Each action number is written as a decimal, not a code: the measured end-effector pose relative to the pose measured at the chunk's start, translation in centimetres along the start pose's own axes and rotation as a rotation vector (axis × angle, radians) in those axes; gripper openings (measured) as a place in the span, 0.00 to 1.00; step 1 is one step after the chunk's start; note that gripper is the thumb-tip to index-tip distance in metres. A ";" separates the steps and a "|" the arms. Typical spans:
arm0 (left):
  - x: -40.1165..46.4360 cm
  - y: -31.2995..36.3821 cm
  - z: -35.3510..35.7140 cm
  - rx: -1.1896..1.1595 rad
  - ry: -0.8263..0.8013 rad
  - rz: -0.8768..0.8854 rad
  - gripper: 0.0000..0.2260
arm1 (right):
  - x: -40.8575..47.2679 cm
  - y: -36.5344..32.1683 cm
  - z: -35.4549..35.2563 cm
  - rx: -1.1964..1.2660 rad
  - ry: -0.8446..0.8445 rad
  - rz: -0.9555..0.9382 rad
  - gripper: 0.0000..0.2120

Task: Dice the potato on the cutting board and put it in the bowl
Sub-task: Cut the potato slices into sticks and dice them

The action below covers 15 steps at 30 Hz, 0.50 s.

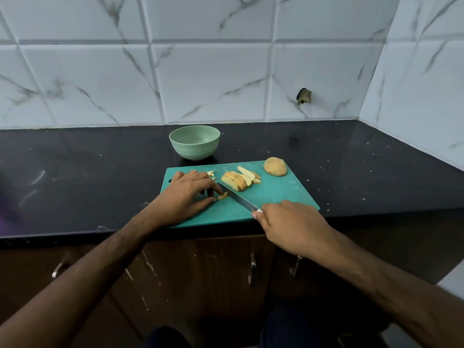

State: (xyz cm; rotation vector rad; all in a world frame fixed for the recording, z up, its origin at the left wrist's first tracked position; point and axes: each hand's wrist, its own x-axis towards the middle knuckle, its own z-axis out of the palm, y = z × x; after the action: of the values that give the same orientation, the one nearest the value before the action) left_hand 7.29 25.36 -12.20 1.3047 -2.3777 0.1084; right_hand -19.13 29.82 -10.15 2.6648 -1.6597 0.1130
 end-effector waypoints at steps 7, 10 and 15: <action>-0.1 0.1 -0.2 -0.022 0.032 -0.026 0.09 | -0.4 0.7 -1.6 -0.012 0.019 0.019 0.20; -0.1 0.0 -0.1 -0.021 0.038 -0.013 0.10 | -1.3 0.6 -1.3 -0.031 0.004 0.006 0.19; 0.0 0.0 0.0 -0.011 0.030 -0.003 0.11 | -1.0 -0.1 -0.2 -0.047 0.017 -0.012 0.19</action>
State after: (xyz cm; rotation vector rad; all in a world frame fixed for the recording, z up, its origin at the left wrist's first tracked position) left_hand 7.28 25.39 -12.19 1.2932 -2.3477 0.1136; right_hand -19.50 30.74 -10.00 2.6313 -1.6207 0.0948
